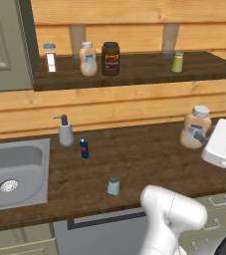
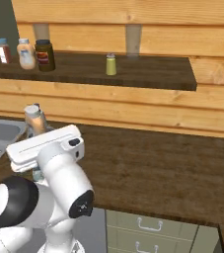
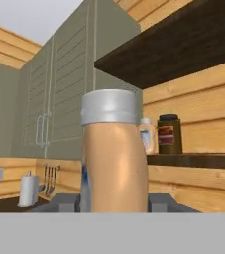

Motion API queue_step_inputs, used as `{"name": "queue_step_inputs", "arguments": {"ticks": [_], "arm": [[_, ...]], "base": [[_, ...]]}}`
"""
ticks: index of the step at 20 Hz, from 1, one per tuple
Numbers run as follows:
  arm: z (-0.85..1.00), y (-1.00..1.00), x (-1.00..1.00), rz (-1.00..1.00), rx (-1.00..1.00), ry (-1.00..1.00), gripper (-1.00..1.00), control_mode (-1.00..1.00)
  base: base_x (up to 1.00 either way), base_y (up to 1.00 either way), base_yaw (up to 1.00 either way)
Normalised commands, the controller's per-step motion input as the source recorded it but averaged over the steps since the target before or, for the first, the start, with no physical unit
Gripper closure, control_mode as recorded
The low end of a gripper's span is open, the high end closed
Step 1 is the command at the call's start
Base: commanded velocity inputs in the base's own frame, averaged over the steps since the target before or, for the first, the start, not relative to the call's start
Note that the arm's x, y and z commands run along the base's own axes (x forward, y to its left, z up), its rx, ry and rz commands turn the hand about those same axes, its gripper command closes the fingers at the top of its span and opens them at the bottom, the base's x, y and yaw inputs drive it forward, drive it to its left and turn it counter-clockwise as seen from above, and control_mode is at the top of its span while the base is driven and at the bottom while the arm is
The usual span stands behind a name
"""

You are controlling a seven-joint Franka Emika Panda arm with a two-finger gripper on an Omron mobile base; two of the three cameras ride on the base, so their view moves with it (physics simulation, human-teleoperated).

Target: Put the shaker and condiment bottle from the counter next to their counterparts in the cabinet.

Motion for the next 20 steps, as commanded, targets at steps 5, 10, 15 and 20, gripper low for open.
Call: {"name": "queue_step_inputs", "arguments": {"ticks": [5, 10, 15, 20], "arm": [[0.93, 0.49, -0.69, 0.00, -0.23, 0.21, 1.00, -1.00], [0.74, 1.00, 0.35, -0.08, -0.17, 0.10, 1.00, -1.00], [0.33, 0.76, 0.67, -0.13, -0.13, 0.04, 1.00, -1.00], [0.05, 0.00, 0.04, 0.00, -0.01, 0.01, 1.00, -1.00]], "base": [[0.00, 0.00, 0.00], [0.00, 0.00, 0.00], [0.00, 0.00, 0.00], [0.00, 0.00, 0.00]]}}
